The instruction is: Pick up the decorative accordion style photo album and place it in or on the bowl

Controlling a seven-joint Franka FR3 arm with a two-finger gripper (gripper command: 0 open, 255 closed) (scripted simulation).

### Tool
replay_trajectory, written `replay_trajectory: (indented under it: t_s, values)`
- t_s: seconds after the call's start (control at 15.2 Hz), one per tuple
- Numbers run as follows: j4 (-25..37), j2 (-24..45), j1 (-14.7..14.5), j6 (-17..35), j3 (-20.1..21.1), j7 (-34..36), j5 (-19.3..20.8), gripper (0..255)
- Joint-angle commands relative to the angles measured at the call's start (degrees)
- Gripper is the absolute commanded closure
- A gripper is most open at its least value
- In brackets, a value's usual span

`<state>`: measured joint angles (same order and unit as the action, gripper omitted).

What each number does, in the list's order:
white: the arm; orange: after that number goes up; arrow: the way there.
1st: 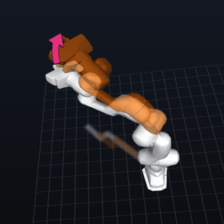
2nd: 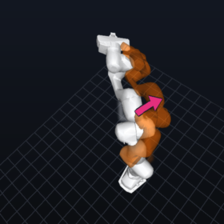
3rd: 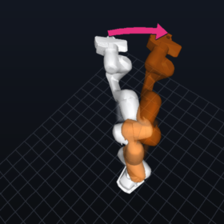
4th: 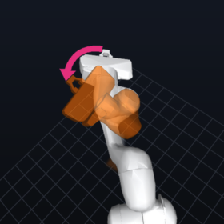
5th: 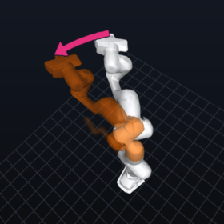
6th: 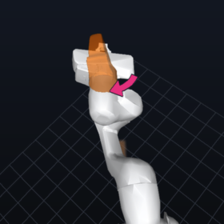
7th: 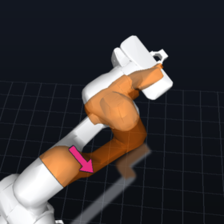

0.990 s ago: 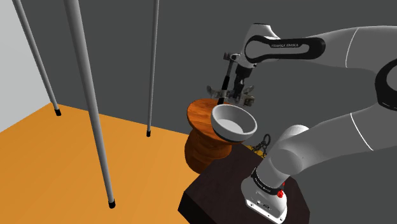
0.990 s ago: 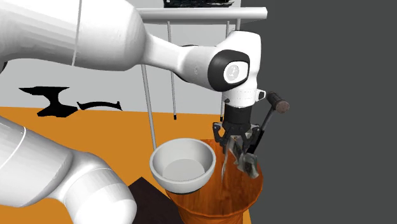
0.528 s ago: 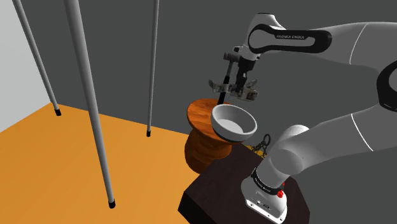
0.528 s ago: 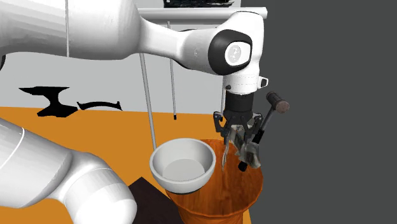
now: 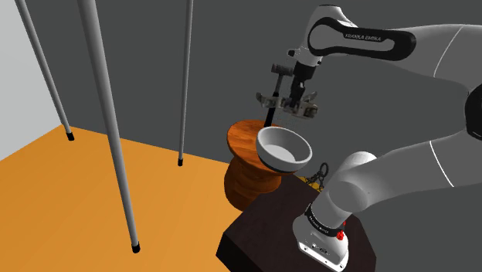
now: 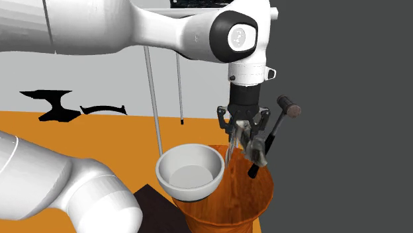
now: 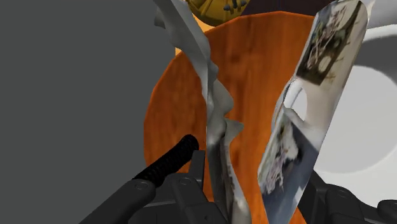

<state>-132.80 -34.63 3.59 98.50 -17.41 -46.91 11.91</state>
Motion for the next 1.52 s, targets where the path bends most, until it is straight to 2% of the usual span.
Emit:
replay_trajectory:
  t_s: [0.0,0.4,0.73,1.45]
  values:
    - [-2.9,-4.3,0.2,-1.6,1.8,1.6,-0.1,255]
    - [-11.1,-17.4,0.4,-7.2,7.5,6.4,-2.2,255]
    - [-16.4,-29.0,-0.3,-14.0,13.2,10.6,-6.3,255]
    - [-26.1,-31.9,0.0,-7.2,12.5,10.8,-5.6,255]
